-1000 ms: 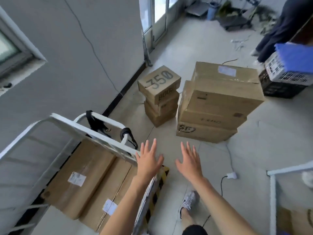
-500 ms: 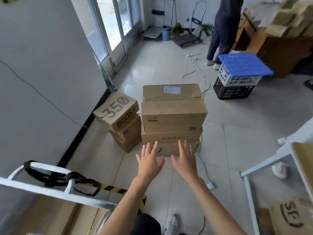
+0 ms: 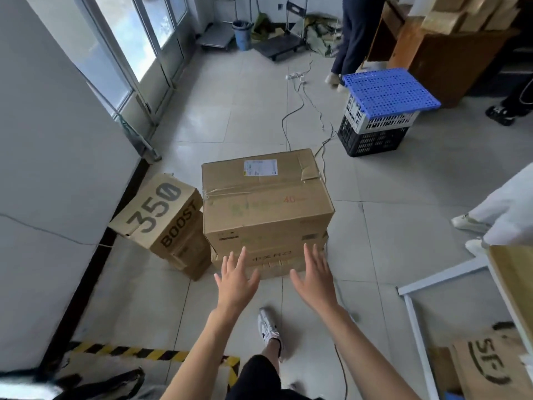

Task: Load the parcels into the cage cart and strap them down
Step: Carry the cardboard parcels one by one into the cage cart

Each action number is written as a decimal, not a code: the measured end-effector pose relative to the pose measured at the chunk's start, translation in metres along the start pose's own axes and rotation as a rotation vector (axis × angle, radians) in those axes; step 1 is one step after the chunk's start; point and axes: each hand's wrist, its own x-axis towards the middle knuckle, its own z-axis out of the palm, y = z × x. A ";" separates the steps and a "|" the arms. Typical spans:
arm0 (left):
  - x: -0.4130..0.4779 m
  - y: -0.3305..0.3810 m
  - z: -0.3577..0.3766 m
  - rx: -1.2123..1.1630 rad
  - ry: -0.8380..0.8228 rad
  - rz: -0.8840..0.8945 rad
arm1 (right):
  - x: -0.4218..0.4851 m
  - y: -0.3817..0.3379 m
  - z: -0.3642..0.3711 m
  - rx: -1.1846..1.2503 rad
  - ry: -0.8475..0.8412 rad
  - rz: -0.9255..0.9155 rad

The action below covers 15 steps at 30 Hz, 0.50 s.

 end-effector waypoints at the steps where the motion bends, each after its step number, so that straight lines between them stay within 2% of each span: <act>1: 0.014 0.000 -0.001 -0.002 -0.003 -0.005 | 0.013 -0.001 -0.003 -0.004 -0.001 0.002; 4: 0.056 -0.002 -0.006 -0.012 -0.011 -0.055 | 0.053 -0.003 -0.015 -0.020 -0.045 0.041; 9: 0.127 -0.006 -0.025 0.033 0.081 -0.141 | 0.120 -0.013 -0.034 -0.031 -0.055 0.083; 15: 0.196 -0.008 -0.049 0.039 0.063 -0.301 | 0.190 -0.010 -0.049 -0.134 -0.075 0.120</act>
